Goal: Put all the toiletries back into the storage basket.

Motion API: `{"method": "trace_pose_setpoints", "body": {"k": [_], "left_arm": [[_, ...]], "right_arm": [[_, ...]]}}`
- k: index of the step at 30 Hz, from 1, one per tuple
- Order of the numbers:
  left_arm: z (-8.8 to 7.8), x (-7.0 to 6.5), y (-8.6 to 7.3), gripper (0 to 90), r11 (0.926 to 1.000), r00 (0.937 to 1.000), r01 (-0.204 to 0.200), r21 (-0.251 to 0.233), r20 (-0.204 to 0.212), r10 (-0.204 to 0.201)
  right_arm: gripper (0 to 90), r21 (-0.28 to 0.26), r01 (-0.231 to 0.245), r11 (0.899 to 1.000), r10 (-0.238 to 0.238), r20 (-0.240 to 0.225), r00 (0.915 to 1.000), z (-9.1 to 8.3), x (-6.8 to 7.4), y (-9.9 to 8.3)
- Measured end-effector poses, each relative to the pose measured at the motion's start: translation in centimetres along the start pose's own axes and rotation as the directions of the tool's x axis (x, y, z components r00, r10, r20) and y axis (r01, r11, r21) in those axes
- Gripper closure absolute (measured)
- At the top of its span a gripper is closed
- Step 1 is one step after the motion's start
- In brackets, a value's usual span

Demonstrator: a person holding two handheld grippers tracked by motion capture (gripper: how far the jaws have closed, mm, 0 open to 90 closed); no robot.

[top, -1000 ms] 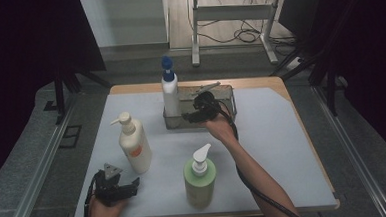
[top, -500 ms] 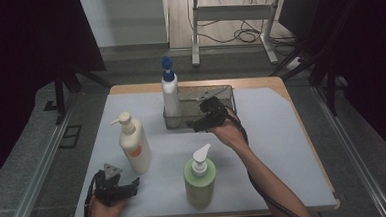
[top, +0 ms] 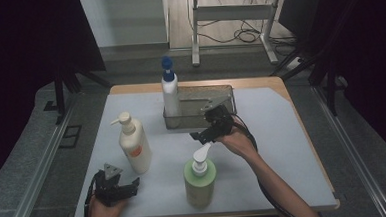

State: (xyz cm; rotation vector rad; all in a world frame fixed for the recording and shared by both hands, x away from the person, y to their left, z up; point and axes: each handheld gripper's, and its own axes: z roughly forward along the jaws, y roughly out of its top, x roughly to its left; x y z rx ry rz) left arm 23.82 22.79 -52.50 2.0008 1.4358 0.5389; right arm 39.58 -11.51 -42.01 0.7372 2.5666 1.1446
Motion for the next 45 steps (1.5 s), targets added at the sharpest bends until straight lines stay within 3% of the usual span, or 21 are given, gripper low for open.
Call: {"method": "trace_pose_setpoints", "body": {"k": [3, 16, 31, 41, 45], "left_arm": [[0.0, 0.0, 0.0, 11.6, 1.0000, 1.0000, 0.000, 0.000, 0.000, 0.000], [0.0, 0.0, 0.0, 11.6, 1.0000, 1.0000, 0.001, -0.001, -0.001, -0.001], [0.0, 0.0, 0.0, 11.6, 1.0000, 1.0000, 0.001, -0.001, -0.001, -0.001], [0.0, 0.0, 0.0, 11.6, 1.0000, 1.0000, -0.004, 0.002, -0.002, 0.004], [0.0, 0.0, 0.0, 11.6, 1.0000, 1.0000, -0.003, 0.002, -0.002, 0.003]], "right_arm": [[0.0, 0.021, 0.021, 1.000, -0.021, -0.002, 0.9998, -0.2, 0.3, -0.7], [0.0, -0.008, 0.056, 0.998, -0.056, -0.015, 0.9983, -2.0, 0.7, -3.0], [0.0, -0.021, 0.016, 1.000, -0.017, -0.019, 0.9997, -4.3, 1.0, -6.7], [0.0, -0.009, 0.016, 1.000, -0.016, -0.041, 0.9990, -5.4, 2.0, -8.8], [0.0, -0.010, -0.009, 1.000, 0.008, -0.058, 0.9983, -6.2, 2.4, -9.6]]}}
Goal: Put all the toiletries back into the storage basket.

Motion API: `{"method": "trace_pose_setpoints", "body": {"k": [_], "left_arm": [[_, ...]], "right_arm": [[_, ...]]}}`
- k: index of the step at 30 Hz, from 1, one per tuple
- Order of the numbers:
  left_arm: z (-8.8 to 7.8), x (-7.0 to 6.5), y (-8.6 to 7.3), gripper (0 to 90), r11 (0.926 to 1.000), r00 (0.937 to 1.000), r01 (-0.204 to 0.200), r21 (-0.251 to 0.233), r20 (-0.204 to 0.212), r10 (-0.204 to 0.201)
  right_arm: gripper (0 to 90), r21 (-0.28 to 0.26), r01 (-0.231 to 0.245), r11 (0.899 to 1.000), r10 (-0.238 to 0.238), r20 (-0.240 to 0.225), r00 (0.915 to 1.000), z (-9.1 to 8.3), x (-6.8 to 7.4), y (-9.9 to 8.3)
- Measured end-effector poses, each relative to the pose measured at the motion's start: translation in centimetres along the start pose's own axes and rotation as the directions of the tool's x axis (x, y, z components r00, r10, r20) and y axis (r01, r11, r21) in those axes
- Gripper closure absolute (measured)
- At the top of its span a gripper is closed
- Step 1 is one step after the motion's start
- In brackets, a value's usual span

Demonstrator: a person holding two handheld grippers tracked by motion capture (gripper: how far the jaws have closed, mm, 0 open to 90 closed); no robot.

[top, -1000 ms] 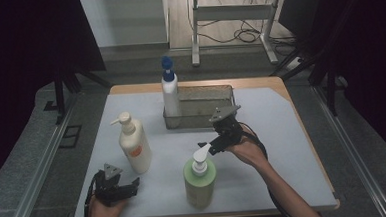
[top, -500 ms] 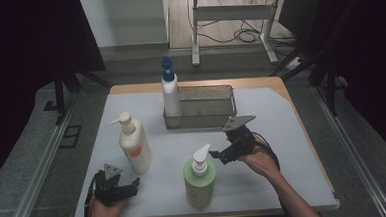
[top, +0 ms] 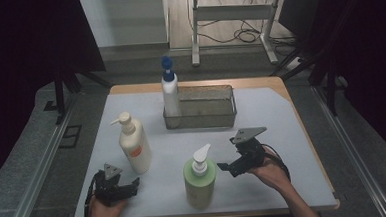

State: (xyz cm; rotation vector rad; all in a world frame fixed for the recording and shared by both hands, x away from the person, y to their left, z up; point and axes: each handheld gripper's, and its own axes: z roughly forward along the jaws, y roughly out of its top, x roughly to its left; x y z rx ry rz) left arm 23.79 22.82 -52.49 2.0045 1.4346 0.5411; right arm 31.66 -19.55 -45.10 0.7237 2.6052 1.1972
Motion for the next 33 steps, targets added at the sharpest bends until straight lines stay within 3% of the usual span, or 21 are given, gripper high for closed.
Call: {"method": "trace_pose_setpoints", "body": {"k": [11, 23, 33], "left_arm": [[0.0, -0.1, -0.1, 11.7, 0.9999, 0.9999, 0.009, -0.010, -0.005, -0.010], [0.0, -0.1, -0.1, 11.7, 0.9999, 0.9999, 0.008, -0.009, -0.006, -0.008], [0.0, -0.1, -0.1, 11.7, 0.9999, 0.9999, 0.010, -0.010, -0.006, -0.010]], "right_arm": [[0.0, -0.008, -0.012, 1.000, 0.012, -0.030, 0.9995, -1.2, 1.5, -1.3], [0.0, -0.015, 0.067, 0.998, -0.068, -0.098, 0.9928, -1.8, 4.3, -0.6], [0.0, -0.037, 0.092, 0.995, -0.097, -0.154, 0.9834, -1.8, 6.0, -0.1]]}}
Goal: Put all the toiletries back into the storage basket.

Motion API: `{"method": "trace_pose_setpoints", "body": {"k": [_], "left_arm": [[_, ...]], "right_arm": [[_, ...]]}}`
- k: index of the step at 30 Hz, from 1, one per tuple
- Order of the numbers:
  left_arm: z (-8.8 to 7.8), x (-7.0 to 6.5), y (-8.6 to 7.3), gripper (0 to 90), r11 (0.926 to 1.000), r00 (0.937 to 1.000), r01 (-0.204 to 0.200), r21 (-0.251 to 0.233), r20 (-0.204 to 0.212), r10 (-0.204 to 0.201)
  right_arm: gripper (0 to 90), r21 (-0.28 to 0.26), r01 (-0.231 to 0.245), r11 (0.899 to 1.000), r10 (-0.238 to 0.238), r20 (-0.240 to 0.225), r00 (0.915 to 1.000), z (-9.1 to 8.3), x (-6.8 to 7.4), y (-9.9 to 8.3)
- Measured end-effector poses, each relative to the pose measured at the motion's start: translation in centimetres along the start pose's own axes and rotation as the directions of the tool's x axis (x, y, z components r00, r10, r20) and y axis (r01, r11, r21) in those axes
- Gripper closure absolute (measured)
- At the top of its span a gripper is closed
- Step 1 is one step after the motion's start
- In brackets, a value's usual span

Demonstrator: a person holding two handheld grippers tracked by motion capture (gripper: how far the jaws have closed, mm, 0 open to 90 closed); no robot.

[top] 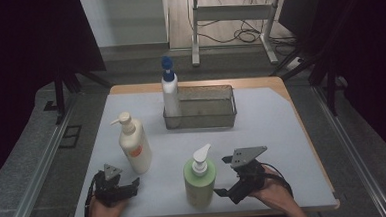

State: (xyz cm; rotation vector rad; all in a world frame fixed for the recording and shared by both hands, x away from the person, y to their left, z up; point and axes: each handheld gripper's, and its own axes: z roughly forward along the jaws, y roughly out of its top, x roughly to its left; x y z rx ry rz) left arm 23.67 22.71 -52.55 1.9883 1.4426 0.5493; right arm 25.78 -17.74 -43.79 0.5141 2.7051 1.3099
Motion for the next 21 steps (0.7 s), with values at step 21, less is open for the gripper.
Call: {"method": "trace_pose_setpoints", "body": {"k": [21], "left_arm": [[0.0, 0.0, 0.0, 11.7, 1.0000, 1.0000, 0.000, 0.000, 0.000, 0.000]], "right_arm": [[0.0, -0.018, 0.060, 0.998, -0.061, -0.066, 0.9959, 1.9, 2.3, 2.2]]}}
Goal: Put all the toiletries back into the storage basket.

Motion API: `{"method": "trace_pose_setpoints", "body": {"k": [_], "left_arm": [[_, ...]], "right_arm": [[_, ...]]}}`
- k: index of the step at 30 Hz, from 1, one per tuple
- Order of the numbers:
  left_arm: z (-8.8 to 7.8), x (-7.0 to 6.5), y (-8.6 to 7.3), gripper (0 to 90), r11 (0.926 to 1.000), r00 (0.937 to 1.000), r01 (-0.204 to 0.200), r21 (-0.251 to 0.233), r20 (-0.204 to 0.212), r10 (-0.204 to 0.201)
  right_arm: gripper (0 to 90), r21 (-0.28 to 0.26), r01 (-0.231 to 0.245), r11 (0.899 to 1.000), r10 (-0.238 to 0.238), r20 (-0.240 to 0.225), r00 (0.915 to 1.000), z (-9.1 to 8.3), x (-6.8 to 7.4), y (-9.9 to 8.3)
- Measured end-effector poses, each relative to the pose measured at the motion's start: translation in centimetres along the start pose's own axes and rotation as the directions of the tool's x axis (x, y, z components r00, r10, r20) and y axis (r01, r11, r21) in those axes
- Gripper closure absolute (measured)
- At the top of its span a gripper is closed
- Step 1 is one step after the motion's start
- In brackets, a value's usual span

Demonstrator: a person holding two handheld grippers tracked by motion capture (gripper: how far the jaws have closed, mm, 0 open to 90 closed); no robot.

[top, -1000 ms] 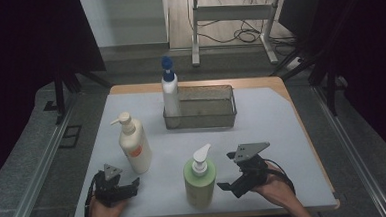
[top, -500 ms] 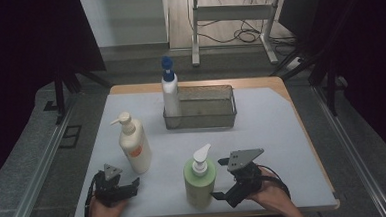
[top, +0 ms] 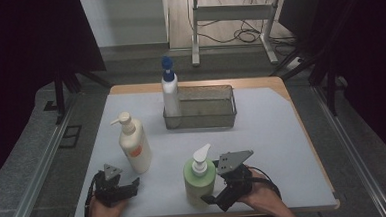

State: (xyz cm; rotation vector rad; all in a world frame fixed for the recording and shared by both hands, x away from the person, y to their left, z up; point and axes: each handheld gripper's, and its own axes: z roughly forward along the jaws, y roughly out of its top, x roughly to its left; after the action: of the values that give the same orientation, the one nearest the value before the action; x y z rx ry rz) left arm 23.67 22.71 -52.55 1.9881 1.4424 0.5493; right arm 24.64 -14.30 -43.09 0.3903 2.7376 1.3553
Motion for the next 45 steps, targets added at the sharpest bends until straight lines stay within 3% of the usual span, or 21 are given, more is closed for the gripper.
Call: {"method": "trace_pose_setpoints", "body": {"k": [11, 20, 22, 36, 45], "left_arm": [[0.0, 0.0, 0.0, 11.7, 1.0000, 1.0000, 0.000, -0.001, -0.001, 0.000], [0.0, 0.0, 0.0, 11.7, 1.0000, 1.0000, 0.000, -0.001, -0.001, 0.000], [0.0, 0.0, 0.0, 11.7, 1.0000, 1.0000, 0.000, 0.000, -0.001, 0.000], [0.0, 0.0, 0.0, 11.7, 1.0000, 1.0000, -0.001, 0.000, -0.001, 0.001], [0.0, 0.0, 0.0, 11.7, 1.0000, 1.0000, 0.002, 0.001, 0.000, -0.002]], "right_arm": [[0.9, -0.005, 0.028, 1.000, -0.028, 0.016, 0.9995, 1.3, 0.5, 1.0], [7.1, -0.038, 0.025, 0.999, -0.025, -0.004, 0.9997, 1.5, 0.5, 1.4], [10.9, -0.041, 0.021, 0.999, -0.020, 0.010, 0.9997, 1.5, 0.5, 1.5], [11.9, -0.019, 0.001, 1.000, 0.000, 0.049, 0.9988, 1.3, 0.9, 1.7], [12.0, -0.026, -0.018, 0.999, 0.021, 0.097, 0.9950, 1.0, 0.3, 2.1]]}}
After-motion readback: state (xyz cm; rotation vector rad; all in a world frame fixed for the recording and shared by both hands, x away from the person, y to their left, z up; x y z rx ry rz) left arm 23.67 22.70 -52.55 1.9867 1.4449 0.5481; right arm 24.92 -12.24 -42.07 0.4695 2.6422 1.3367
